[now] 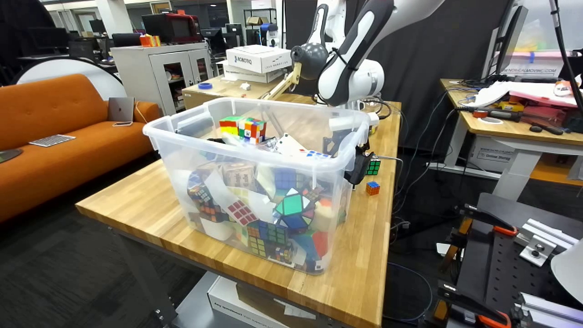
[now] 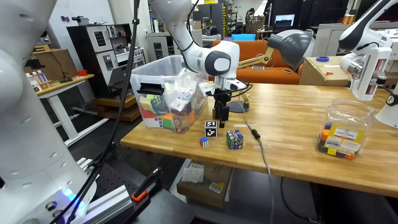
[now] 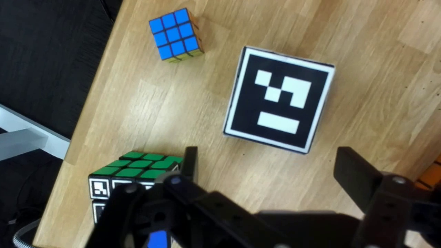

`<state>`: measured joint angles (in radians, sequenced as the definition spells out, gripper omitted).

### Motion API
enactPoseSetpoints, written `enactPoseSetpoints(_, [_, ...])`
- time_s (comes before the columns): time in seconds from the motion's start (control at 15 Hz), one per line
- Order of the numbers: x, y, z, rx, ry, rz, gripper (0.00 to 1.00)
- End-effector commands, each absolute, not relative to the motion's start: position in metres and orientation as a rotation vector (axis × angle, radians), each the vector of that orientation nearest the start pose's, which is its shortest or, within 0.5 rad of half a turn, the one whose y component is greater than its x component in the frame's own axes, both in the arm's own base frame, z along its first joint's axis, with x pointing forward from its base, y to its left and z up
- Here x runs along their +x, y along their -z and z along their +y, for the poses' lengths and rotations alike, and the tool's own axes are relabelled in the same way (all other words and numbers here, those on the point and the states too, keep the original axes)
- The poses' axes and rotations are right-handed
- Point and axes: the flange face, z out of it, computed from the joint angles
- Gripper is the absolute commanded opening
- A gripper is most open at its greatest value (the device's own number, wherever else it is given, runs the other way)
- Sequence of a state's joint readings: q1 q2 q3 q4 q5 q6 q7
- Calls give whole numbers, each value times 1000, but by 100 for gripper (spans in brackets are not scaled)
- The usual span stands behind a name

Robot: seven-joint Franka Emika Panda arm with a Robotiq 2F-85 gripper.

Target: Move the black and white cube to the right, pick up the cube in the middle then place it down again

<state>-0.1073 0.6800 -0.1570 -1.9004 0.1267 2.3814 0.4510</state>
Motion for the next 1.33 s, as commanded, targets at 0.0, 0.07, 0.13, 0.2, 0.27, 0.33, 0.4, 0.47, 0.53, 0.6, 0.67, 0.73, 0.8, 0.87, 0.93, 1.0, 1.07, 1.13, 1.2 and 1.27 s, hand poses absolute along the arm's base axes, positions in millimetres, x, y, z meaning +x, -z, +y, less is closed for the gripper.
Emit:
enactPoseSetpoints(0.0, [590,-124,-154,-2918,-359,1167,100])
enactPoseSetpoints(0.07, [589,-123,-153,-2908,-377,1169,100])
enactPoseSetpoints(0.13, [588,-123,-152,-2900,-394,1166,100])
enactPoseSetpoints(0.2, [586,-124,-152,-2890,-409,1161,100])
enactPoseSetpoints(0.27, [586,-124,-151,-2884,-423,1159,100])
enactPoseSetpoints(0.33, [585,-124,-151,-2877,-437,1159,100])
enactPoseSetpoints(0.4, [584,-124,-151,-2872,-447,1158,100])
enactPoseSetpoints(0.47, [584,-123,-151,-2870,-455,1159,100])
enactPoseSetpoints(0.53, [583,-122,-152,-2866,-464,1159,100])
enactPoseSetpoints(0.6, [583,-121,-153,-2861,-476,1163,100])
enactPoseSetpoints(0.67, [583,-120,-153,-2854,-484,1166,100])
enactPoseSetpoints(0.73, [583,-119,-154,-2844,-494,1169,100])
enactPoseSetpoints(0.8, [583,-118,-154,-2835,-504,1166,100])
enactPoseSetpoints(0.87, [582,-116,-155,-2820,-520,1164,100])
enactPoseSetpoints(0.93, [582,-114,-156,-2811,-530,1169,100])
enactPoseSetpoints(1.0, [582,-111,-156,-2795,-549,1168,100])
enactPoseSetpoints(1.07, [582,-108,-157,-2787,-560,1174,100])
enactPoseSetpoints(1.13, [582,-105,-157,-2782,-569,1177,100])
enactPoseSetpoints(1.2, [583,-102,-157,-2777,-574,1184,100])
enactPoseSetpoints(1.27, [583,-100,-158,-2774,-580,1191,100])
